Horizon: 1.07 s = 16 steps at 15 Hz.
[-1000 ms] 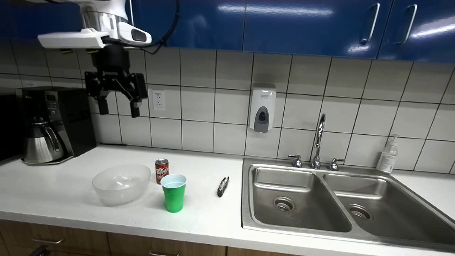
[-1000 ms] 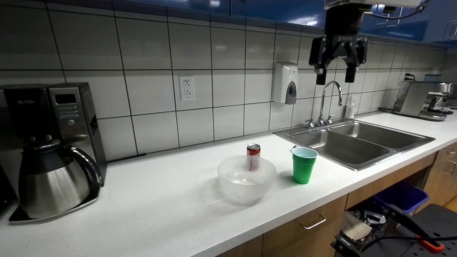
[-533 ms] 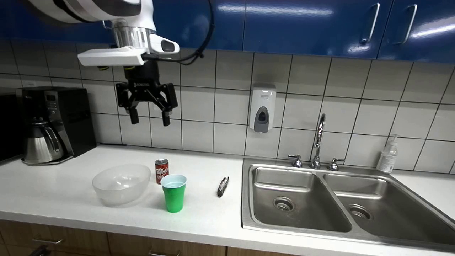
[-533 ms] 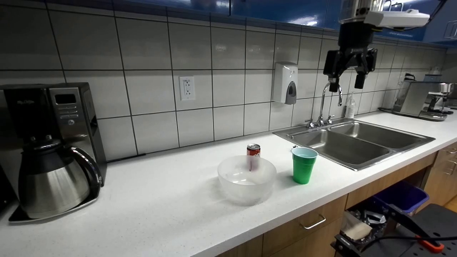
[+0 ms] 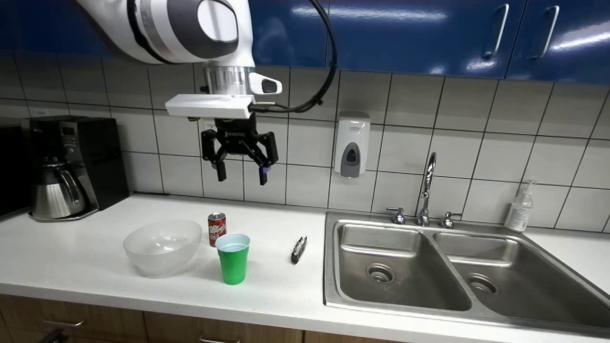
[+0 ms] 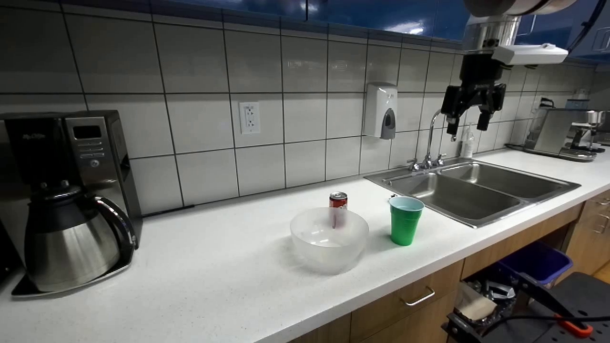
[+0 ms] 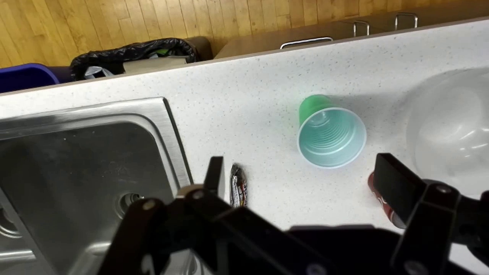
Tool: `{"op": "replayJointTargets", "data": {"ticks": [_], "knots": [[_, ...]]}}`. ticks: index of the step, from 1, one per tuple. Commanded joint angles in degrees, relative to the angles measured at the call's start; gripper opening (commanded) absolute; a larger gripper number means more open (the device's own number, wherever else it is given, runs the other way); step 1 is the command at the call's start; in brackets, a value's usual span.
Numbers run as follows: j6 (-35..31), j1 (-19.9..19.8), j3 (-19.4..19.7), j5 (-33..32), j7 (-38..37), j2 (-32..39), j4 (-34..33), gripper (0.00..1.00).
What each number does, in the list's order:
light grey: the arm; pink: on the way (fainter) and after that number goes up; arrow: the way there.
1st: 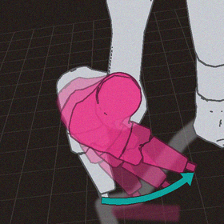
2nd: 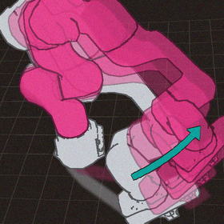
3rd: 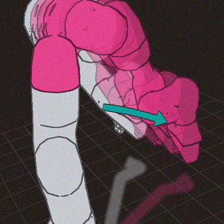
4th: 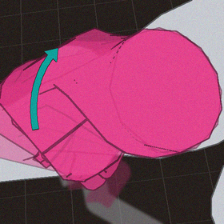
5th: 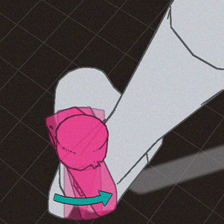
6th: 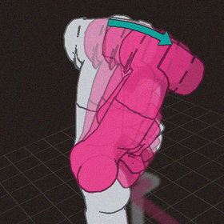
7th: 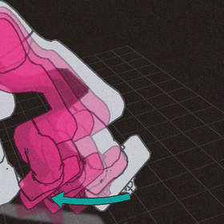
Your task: Put the chocolate bar inside the plastic bowl
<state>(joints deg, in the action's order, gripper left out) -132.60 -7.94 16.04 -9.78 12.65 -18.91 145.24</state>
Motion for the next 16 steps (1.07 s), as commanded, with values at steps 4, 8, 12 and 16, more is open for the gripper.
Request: {"op": "replayJointTargets", "data": {"ticks": [4, 8, 12, 16], "knots": [[-1.8, -1.4, 1.6, 1.8, 9.0, 13.7, -9.6, 1.00], [-2.0, -2.7, 1.6, 4.7, 13.8, 21.5, -15.0, 1.00], [-1.8, -5.0, 0.5, 7.5, 17.5, 28.2, -20.3, 1.00], [-1.3, -7.2, -1.1, 8.0, 19.1, 34.3, -25.1, 1.00]]}}
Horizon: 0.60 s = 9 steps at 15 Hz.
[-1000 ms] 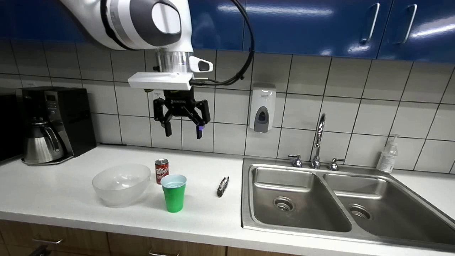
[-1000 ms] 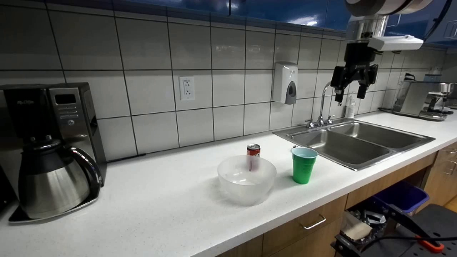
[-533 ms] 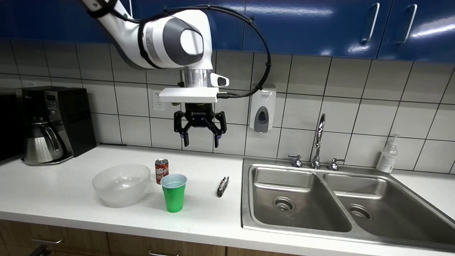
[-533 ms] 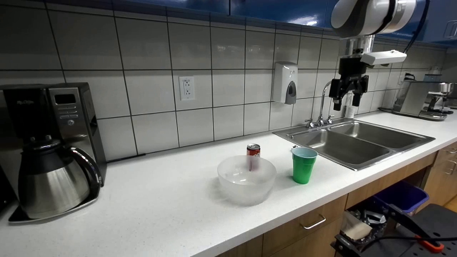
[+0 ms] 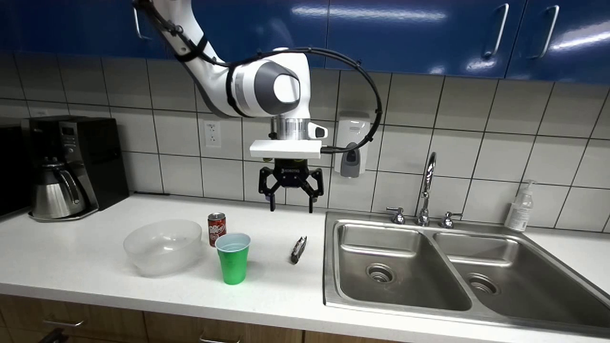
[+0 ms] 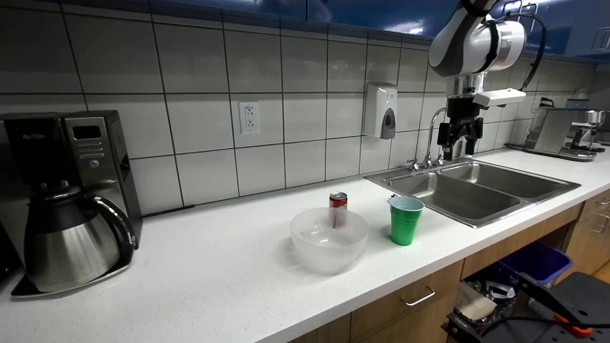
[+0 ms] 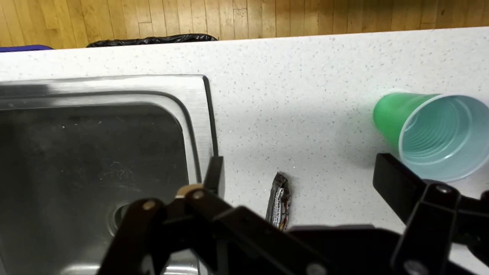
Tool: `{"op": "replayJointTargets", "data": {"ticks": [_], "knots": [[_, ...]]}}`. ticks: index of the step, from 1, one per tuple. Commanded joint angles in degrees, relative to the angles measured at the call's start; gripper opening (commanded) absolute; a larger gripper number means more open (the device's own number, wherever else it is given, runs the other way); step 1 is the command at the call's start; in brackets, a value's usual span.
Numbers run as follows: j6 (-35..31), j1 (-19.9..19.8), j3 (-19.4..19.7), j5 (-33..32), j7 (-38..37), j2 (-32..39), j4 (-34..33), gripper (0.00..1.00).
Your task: Put the chocolate bar inside the plastic bowl
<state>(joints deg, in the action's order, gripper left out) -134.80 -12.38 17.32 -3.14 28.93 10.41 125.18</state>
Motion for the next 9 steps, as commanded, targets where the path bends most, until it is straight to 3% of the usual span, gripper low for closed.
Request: {"op": "replayJointTargets", "data": {"ticks": [1, 9], "knots": [[0.7, -3.3, -3.0, 1.5, 3.1, 6.5, -6.1, 1.00], [-8.3, -6.2, -8.4, 4.1, 2.9, 12.9, -9.6, 1.00]]}}
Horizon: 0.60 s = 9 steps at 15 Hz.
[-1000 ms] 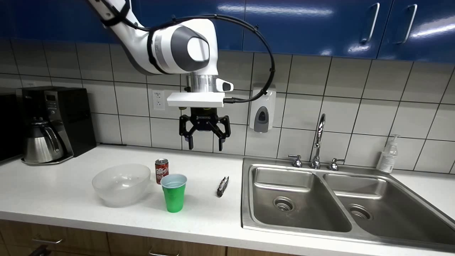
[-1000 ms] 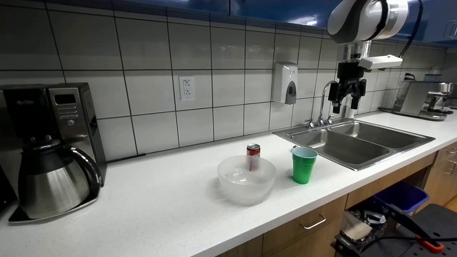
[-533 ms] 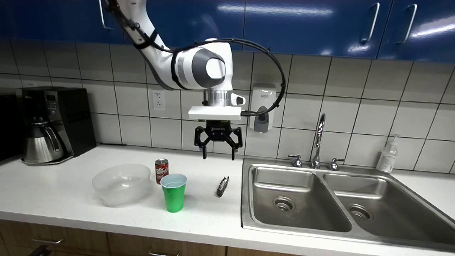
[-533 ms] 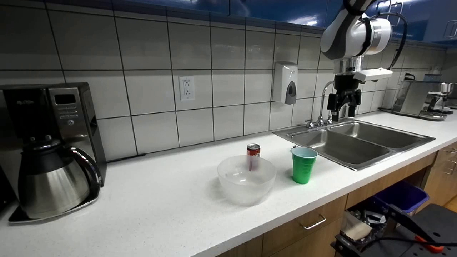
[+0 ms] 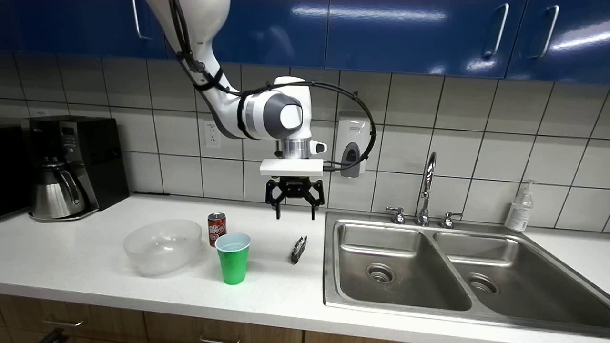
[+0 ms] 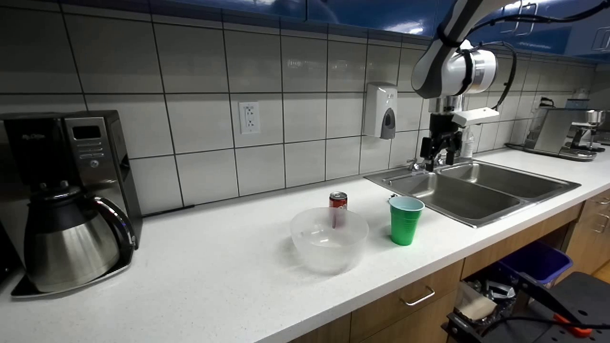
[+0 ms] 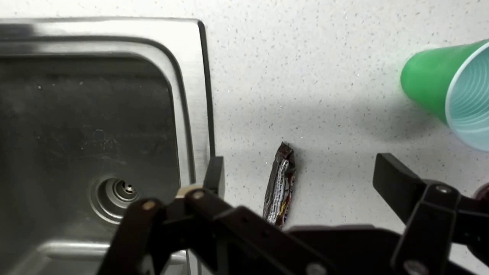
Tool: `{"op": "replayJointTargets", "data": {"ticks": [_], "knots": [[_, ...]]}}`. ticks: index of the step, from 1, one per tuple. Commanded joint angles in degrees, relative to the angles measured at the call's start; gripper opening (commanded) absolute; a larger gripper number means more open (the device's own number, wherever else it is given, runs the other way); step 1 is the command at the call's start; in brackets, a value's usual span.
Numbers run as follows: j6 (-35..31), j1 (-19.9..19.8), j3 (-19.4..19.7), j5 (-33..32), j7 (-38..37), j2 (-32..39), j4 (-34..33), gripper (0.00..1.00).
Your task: Put the chocolate bar inside the plastic bowl
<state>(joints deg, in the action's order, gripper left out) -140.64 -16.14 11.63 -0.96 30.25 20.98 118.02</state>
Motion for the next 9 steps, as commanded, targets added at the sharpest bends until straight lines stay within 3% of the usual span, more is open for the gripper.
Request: {"op": "replayJointTargets", "data": {"ticks": [1, 9], "knots": [[-3.1, -2.9, -3.3, 2.6, 1.4, 3.4, -3.1, 1.00], [-6.2, -5.3, -5.9, 7.1, -4.2, 13.2, -11.0, 1.00]]}}
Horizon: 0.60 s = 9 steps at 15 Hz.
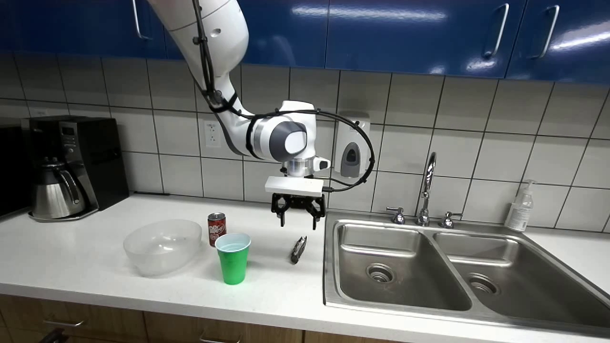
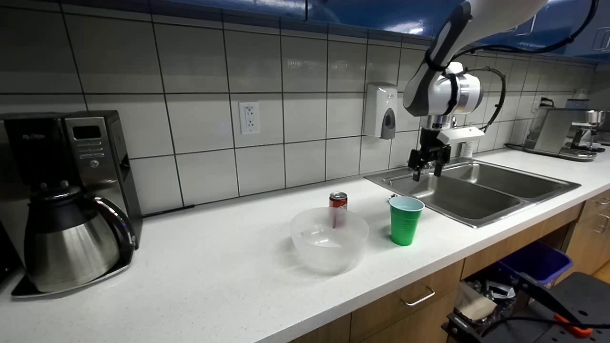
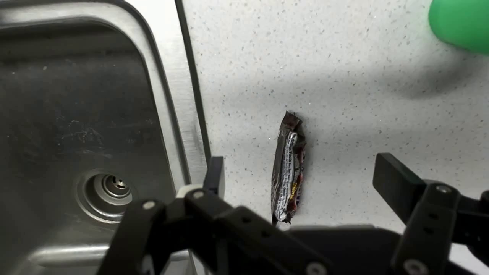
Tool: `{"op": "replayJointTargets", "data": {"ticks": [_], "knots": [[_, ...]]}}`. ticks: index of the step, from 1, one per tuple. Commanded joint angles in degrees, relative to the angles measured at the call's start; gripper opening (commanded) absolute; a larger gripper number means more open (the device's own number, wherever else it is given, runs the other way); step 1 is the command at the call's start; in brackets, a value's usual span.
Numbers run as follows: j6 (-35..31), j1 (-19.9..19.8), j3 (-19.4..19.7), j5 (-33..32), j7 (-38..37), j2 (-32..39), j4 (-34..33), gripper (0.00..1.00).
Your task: Put the chocolate bar inside the plastic bowl
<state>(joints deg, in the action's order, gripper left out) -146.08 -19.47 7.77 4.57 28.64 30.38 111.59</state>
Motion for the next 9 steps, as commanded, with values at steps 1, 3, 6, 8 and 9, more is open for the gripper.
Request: {"op": "replayJointTargets", "data": {"ticks": [1, 3, 6, 8, 9], "knots": [[-1.0, -2.1, -2.3, 1.8, -3.3, 4.8, -5.5, 1.00], [-0.8, -2.4, -2.9, 2.2, -4.6, 7.2, -8.1, 1.00], [-0.3, -2.3, -3.4, 2.5, -7.3, 10.7, -12.1, 1.00], [0.3, -1.9, -3.5, 2.3, -9.1, 13.3, -15.0, 1.00], [0.5, -1.9, -3.6, 2.3, -9.8, 14.5, -16.2, 1.00]]}}
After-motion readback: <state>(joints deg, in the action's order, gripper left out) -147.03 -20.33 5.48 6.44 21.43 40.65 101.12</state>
